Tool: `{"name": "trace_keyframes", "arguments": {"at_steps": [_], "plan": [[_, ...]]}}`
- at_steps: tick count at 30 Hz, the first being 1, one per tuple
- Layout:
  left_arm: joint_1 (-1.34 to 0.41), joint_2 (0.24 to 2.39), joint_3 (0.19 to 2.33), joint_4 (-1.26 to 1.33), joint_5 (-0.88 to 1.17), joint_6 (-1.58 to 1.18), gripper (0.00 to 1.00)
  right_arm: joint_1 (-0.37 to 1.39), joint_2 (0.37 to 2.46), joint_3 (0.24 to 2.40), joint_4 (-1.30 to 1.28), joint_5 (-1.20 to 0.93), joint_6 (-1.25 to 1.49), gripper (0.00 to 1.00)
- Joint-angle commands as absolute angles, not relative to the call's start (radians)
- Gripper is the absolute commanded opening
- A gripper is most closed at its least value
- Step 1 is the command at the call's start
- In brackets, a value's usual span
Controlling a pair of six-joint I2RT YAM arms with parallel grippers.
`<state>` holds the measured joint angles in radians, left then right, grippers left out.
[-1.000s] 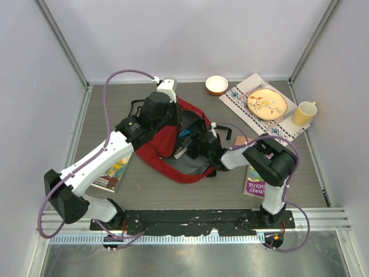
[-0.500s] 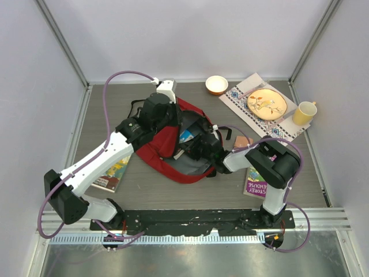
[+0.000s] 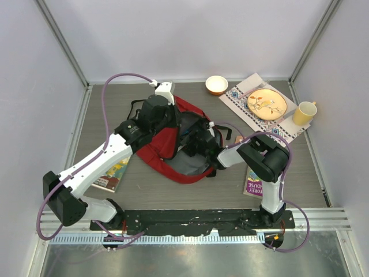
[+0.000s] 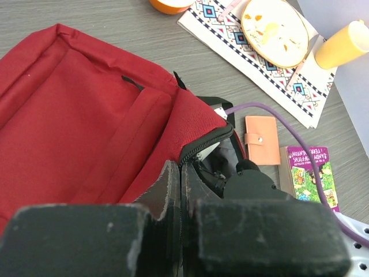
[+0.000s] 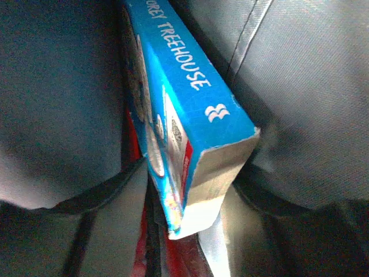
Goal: Pack the student bag
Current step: Place the book in the student bag.
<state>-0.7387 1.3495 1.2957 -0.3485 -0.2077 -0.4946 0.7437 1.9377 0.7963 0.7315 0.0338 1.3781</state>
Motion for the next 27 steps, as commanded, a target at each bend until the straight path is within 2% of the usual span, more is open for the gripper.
{"name": "trace_keyframes", "arguments": {"at_steps": [1, 4, 11, 16, 22, 23, 24, 26, 27], "plan": [[-0.726, 1.312, 1.289, -0.273, -0.198, -0.508, 0.00, 0.724, 1.859, 0.776, 0.687, 0.078, 1.307, 0.62], [-0.721, 1.316, 1.285, -0.272, -0.198, -0.511, 0.00, 0.724, 1.792, 0.738, 0.644, 0.069, 1.249, 0.70], [-0.712, 1.327, 1.282, -0.261, -0.189, -0.515, 0.00, 0.724, 1.646, 0.707, 0.435, 0.103, 1.177, 0.72], [-0.709, 1.335, 1.281, -0.258, -0.178, -0.520, 0.00, 0.726, 1.539, 0.643, 0.399, 0.117, 1.141, 0.72], [-0.707, 1.332, 1.259, -0.261, -0.166, -0.531, 0.01, 0.736, 1.189, 0.531, 0.298, 0.235, 0.996, 0.72], [-0.707, 1.331, 1.255, -0.259, -0.161, -0.534, 0.04, 0.739, 1.066, 0.514, 0.238, 0.262, 0.973, 0.72], [-0.706, 1.327, 1.250, -0.261, -0.150, -0.535, 0.14, 0.741, 1.005, 0.488, 0.203, 0.287, 0.965, 0.72], [-0.704, 1.321, 1.233, -0.262, -0.102, -0.543, 0.24, 0.739, 0.887, 0.483, 0.062, 0.383, 0.953, 0.73], [-0.706, 1.316, 1.229, -0.259, -0.086, -0.549, 0.38, 0.739, 0.789, 0.486, 0.020, 0.414, 0.940, 0.73]]}}
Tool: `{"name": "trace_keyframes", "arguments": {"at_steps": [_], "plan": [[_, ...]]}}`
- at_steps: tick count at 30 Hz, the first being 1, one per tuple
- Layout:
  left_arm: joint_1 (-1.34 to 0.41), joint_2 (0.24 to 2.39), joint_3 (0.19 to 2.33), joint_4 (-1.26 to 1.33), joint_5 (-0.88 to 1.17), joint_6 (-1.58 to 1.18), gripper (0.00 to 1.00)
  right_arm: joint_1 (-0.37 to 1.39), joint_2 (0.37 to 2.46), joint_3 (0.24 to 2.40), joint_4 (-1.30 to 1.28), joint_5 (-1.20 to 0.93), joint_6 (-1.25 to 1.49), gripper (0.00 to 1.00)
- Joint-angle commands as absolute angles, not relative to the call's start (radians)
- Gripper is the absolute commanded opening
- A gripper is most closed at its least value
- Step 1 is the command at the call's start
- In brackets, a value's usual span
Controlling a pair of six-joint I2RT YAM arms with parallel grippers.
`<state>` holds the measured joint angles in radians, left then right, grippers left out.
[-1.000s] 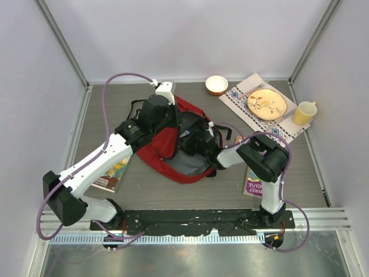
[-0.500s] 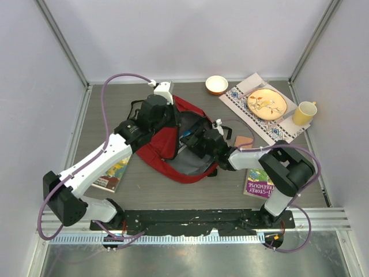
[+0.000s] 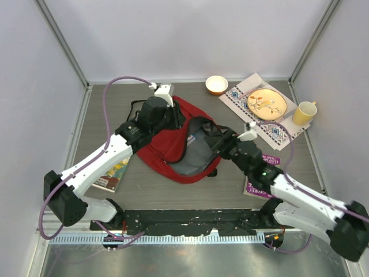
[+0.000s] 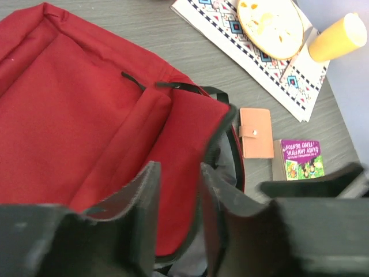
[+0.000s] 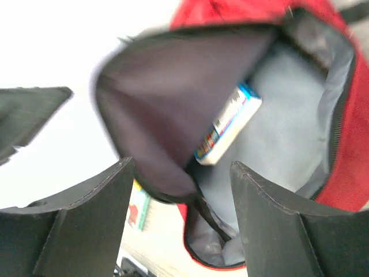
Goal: Pack the student bag
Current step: Place the book in the student bag, then pick up the book from the center of the board.
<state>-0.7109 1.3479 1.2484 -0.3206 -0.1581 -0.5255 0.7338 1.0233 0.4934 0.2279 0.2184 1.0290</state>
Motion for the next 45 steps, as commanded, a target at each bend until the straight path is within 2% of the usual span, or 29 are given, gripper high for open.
{"name": "trace_keyframes", "arguments": {"at_steps": [1, 2, 3, 4, 8, 11, 13, 15, 16, 18, 19, 24, 27, 30, 33, 40, 45], "plan": [[-0.706, 1.310, 1.210, -0.252, -0.072, -0.554, 0.43, 0.739, 0.738, 0.492, -0.030, 0.486, 0.934, 0.74], [-0.704, 1.302, 1.198, -0.242, -0.025, -0.564, 0.45, 0.738, 0.698, 0.497, -0.102, 0.514, 0.931, 0.76], [-0.704, 1.287, 1.187, -0.232, -0.005, -0.565, 0.55, 0.736, 0.634, 0.509, -0.129, 0.547, 0.924, 0.77], [-0.704, 1.278, 1.168, -0.216, 0.033, -0.566, 0.60, 0.736, 0.614, 0.517, -0.147, 0.569, 0.916, 0.79], [-0.704, 1.243, 1.141, -0.253, 0.032, -0.580, 0.74, 0.735, 0.633, 0.590, -0.169, 0.546, 0.864, 0.80], [-0.703, 1.186, 1.109, -0.334, -0.179, -0.601, 0.92, 0.735, 0.757, 0.670, -0.115, 0.394, 0.802, 0.80], [-0.684, 1.125, 1.077, -0.412, -0.364, -0.639, 0.99, 0.735, 0.877, 0.725, -0.078, 0.301, 0.776, 0.80], [-0.641, 1.082, 1.040, -0.489, -0.447, -0.687, 1.00, 0.735, 0.955, 0.764, -0.040, 0.157, 0.767, 0.80], [-0.562, 1.047, 1.026, -0.512, -0.446, -0.701, 1.00, 0.736, 0.989, 0.775, -0.006, 0.115, 0.767, 0.80], [-0.455, 1.014, 0.970, -0.541, -0.405, -0.721, 1.00, 0.738, 1.089, 0.784, 0.069, -0.028, 0.788, 0.80], [-0.346, 1.002, 0.951, -0.546, -0.356, -0.729, 1.00, 0.741, 1.119, 0.788, 0.121, -0.060, 0.793, 0.80], [-0.082, 0.937, 0.847, -0.500, -0.223, -0.719, 1.00, 0.828, 1.365, 0.897, 0.169, -0.167, 0.764, 0.80], [0.183, 0.983, 0.828, -0.494, -0.086, -0.741, 1.00, 0.890, 1.482, 0.965, 0.186, -0.193, 0.770, 0.80], [0.334, 1.057, 0.818, -0.471, 0.029, -0.736, 1.00, 0.934, 1.570, 1.015, 0.209, -0.189, 0.781, 0.80], [0.409, 1.141, 0.831, -0.468, 0.041, -0.706, 1.00, 0.977, 1.665, 1.089, 0.210, -0.192, 0.772, 0.80], [0.459, 1.365, 0.876, -0.460, 0.054, -0.631, 0.99, 1.037, 1.880, 1.279, 0.164, -0.201, 0.759, 0.79], [0.482, 1.416, 0.828, -0.420, 0.156, -0.652, 1.00, 1.051, 1.980, 1.385, 0.164, -0.210, 0.768, 0.79]]}}
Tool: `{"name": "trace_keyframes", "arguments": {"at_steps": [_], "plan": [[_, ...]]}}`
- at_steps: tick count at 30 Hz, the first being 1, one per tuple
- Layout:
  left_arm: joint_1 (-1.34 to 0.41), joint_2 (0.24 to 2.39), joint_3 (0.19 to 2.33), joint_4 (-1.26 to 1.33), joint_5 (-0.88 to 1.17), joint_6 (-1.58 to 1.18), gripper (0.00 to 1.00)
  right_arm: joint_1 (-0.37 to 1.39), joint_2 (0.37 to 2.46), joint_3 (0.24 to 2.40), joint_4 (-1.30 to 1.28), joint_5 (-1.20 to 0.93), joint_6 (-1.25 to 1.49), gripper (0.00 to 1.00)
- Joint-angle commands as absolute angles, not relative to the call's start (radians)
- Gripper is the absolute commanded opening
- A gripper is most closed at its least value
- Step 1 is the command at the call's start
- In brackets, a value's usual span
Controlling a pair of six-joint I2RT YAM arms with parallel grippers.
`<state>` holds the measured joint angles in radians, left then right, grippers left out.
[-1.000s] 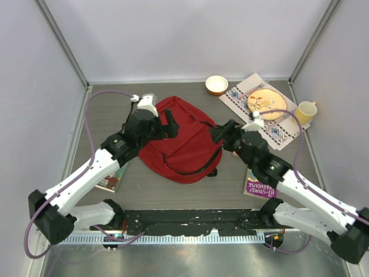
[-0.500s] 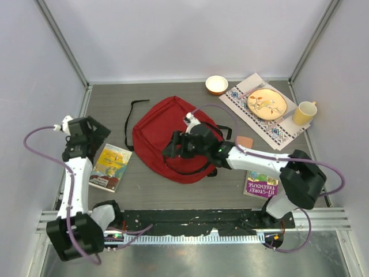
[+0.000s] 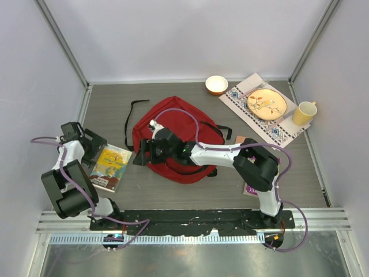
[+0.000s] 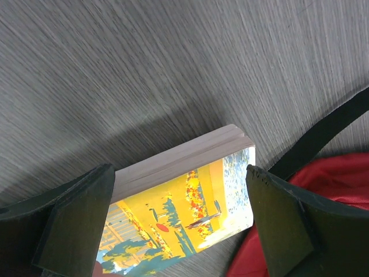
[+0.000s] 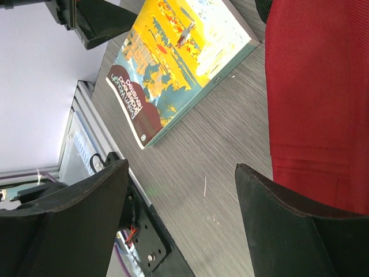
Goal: Pack the student bag
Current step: Pick up the book from the center of the board.
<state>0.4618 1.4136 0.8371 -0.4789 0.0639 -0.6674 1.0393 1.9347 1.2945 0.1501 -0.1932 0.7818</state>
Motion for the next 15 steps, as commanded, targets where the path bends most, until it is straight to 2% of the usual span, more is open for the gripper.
{"name": "trace_keyframes", "arguments": {"at_steps": [1, 15], "plan": [[0.482, 1.416, 0.819, -0.414, 0.163, -0.652, 1.00, 1.058, 1.996, 1.400, 0.163, -0.210, 0.770, 0.79], [0.482, 1.238, 0.651, -0.419, 0.212, -0.710, 1.00, 1.103, 2.239, 1.551, 0.147, -0.201, 0.903, 0.79]]}}
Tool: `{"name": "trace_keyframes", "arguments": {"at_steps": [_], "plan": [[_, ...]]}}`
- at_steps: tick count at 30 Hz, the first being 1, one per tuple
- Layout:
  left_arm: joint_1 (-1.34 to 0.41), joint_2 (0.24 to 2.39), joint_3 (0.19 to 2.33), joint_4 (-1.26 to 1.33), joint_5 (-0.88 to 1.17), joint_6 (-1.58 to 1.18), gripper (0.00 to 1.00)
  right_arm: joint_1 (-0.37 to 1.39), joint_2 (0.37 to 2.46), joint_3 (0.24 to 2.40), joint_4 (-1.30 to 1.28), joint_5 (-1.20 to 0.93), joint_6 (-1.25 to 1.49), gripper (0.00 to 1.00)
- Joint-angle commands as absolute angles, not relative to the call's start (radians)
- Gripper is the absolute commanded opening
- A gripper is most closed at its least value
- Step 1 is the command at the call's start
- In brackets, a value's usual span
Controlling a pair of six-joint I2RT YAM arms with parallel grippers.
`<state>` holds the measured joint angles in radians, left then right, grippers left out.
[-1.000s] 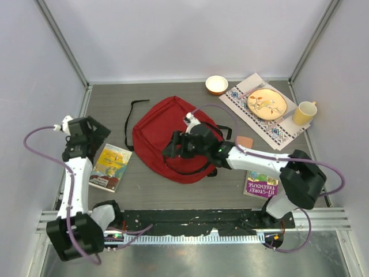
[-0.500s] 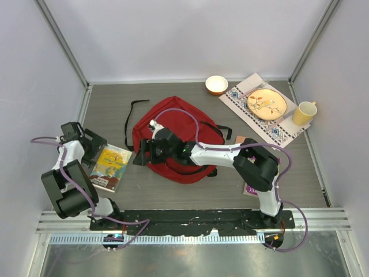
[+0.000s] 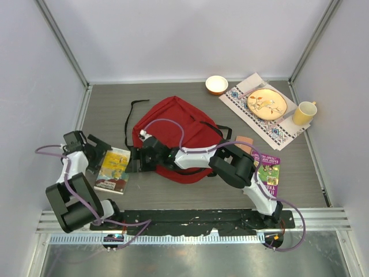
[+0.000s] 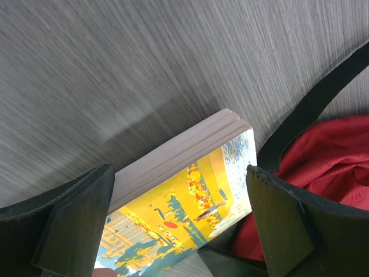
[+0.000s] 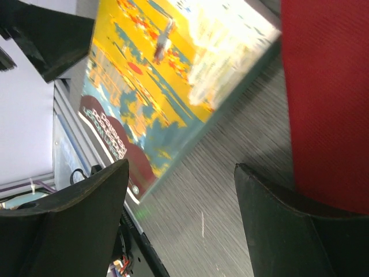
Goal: Pack the student bag
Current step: Pick up the book from the center of the board.
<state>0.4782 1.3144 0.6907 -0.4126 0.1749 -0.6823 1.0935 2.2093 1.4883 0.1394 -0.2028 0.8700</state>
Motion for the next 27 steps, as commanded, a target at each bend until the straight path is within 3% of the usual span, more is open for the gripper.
{"name": "trace_keyframes", "arguments": {"at_steps": [1, 18, 23, 26, 27], "plan": [[0.482, 1.224, 0.632, -0.419, 0.215, -0.716, 1.00, 1.103, 2.249, 1.560, 0.146, -0.204, 0.908, 0.79], [0.482, 1.003, 0.574, -0.548, 0.337, -0.706, 1.00, 1.097, 2.329, 1.646, 0.095, -0.160, 0.913, 0.79], [0.483, 0.940, 0.565, -0.540, 0.362, -0.718, 0.89, 1.086, 2.332, 1.641, 0.092, -0.164, 0.914, 0.79], [0.483, 0.945, 0.566, -0.542, 0.374, -0.712, 0.74, 1.081, 2.335, 1.640, 0.092, -0.169, 0.917, 0.79], [0.483, 0.959, 0.561, -0.534, 0.380, -0.710, 0.62, 1.078, 2.335, 1.640, 0.092, -0.170, 0.917, 0.79]]}}
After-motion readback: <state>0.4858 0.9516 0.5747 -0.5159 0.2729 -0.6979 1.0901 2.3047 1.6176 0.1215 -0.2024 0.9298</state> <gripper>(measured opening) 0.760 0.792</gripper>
